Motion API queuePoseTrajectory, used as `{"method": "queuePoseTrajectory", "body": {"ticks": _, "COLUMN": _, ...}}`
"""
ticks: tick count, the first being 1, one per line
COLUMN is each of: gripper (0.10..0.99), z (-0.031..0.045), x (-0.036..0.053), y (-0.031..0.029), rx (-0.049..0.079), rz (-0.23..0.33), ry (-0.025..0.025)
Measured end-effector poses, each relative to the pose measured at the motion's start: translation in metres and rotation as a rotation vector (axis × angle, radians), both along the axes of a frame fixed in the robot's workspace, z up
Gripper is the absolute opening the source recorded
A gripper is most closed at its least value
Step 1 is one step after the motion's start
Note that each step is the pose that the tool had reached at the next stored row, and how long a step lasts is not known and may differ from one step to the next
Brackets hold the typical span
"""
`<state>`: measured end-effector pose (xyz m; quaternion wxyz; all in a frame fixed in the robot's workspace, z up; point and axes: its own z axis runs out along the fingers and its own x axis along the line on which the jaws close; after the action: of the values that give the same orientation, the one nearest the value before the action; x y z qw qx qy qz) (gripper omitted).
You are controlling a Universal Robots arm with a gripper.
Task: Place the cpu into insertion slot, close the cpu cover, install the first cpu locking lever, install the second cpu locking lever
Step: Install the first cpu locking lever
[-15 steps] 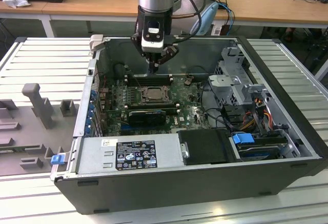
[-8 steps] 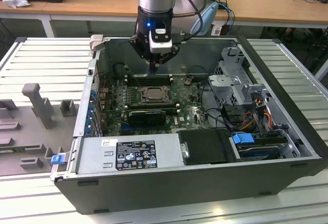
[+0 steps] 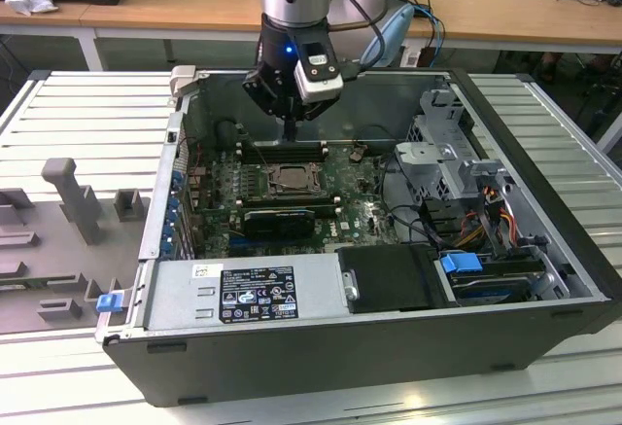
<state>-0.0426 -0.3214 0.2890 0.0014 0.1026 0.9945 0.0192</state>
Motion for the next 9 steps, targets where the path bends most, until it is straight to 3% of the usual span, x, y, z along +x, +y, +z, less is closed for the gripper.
{"method": "queuePoseTrajectory", "body": {"ticks": 7, "gripper": 0.106, "z": -0.0012, "x": 0.0, "y": 0.0, "rx": -0.01, "rz": 0.115, "ry": -0.0049}}
{"method": "queuePoseTrajectory", "body": {"ticks": 9, "gripper": 0.106, "z": -0.0018, "x": 0.0001, "y": 0.0, "rx": -0.013, "rz": 0.163, "ry": -0.0118}}
